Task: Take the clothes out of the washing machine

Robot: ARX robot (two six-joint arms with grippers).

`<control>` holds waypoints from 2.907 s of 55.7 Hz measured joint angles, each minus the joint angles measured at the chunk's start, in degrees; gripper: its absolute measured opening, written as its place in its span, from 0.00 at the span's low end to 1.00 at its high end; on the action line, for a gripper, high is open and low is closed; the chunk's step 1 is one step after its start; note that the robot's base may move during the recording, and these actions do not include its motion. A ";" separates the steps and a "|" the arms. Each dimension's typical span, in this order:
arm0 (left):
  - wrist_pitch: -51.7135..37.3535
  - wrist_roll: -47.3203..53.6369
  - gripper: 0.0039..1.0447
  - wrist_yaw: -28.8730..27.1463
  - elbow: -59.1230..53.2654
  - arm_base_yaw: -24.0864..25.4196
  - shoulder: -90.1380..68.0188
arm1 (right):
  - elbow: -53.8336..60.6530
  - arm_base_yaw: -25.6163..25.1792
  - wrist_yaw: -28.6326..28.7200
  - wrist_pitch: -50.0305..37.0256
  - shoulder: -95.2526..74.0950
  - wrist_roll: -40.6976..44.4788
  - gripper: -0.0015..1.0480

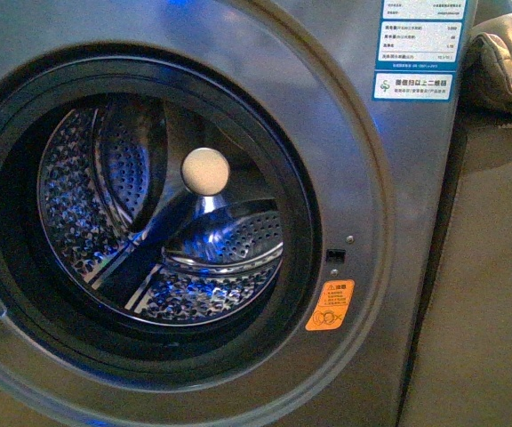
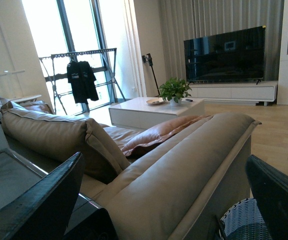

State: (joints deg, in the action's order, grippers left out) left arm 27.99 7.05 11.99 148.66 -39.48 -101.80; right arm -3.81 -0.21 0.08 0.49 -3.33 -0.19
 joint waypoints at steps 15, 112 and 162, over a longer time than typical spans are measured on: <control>2.64 -0.59 0.94 -1.84 3.41 -0.31 -1.36 | 2.75 0.00 0.00 -0.33 2.54 0.00 0.02; -35.23 -7.45 0.03 -19.63 -128.85 31.32 74.77 | 3.50 0.02 0.04 -0.31 3.08 0.00 0.02; -36.04 -7.41 0.03 -12.00 -145.26 39.32 90.51 | 3.50 0.04 0.02 -0.31 3.08 0.00 0.02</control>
State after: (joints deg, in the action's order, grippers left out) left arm -8.05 -0.36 -0.01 3.40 -0.16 -11.29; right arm -0.32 -0.16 0.10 0.19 -0.25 -0.19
